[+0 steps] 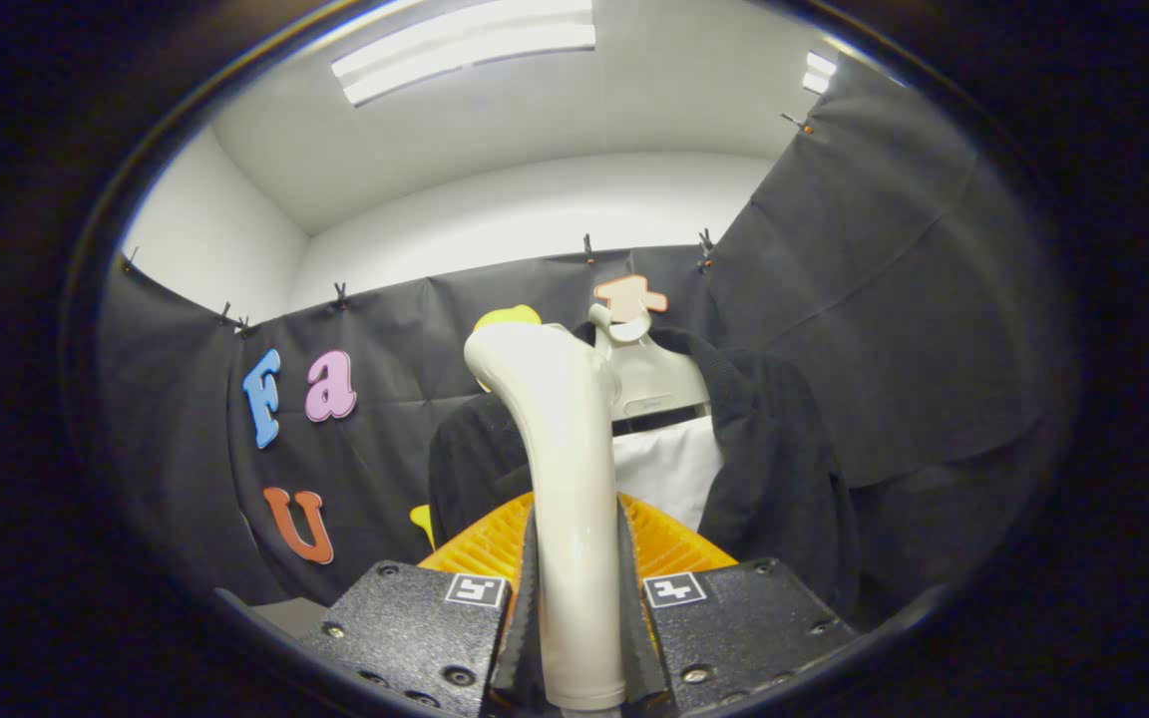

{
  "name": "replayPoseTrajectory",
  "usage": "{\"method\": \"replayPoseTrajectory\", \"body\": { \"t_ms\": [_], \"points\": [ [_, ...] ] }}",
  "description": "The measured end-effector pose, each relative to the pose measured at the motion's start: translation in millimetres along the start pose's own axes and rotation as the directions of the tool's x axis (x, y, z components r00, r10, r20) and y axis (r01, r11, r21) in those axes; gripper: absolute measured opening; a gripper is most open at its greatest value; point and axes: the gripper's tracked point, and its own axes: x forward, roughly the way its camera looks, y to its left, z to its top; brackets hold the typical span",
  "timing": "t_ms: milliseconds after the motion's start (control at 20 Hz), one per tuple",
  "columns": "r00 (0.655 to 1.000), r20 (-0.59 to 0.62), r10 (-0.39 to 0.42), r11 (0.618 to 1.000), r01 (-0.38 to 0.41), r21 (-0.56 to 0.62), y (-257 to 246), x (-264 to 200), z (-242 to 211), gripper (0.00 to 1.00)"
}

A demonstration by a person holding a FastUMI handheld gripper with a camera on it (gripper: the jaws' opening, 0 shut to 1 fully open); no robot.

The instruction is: Iron the clothes twice with a garment steamer, once on the left side and once on the right side.

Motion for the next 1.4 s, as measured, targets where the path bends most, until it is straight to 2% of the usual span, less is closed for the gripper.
{"method": "replayPoseTrajectory", "body": {
  "t_ms": [450,1400],
  "points": [
    [0.998,-0.054,-0.018,0.997,0.014,-0.075,3.1,17.1,-39.3,0.37],
    [0.964,-0.219,-0.154,0.979,0.118,-0.168,-31.3,-47.3,-156.2,0.37]
  ]
}}
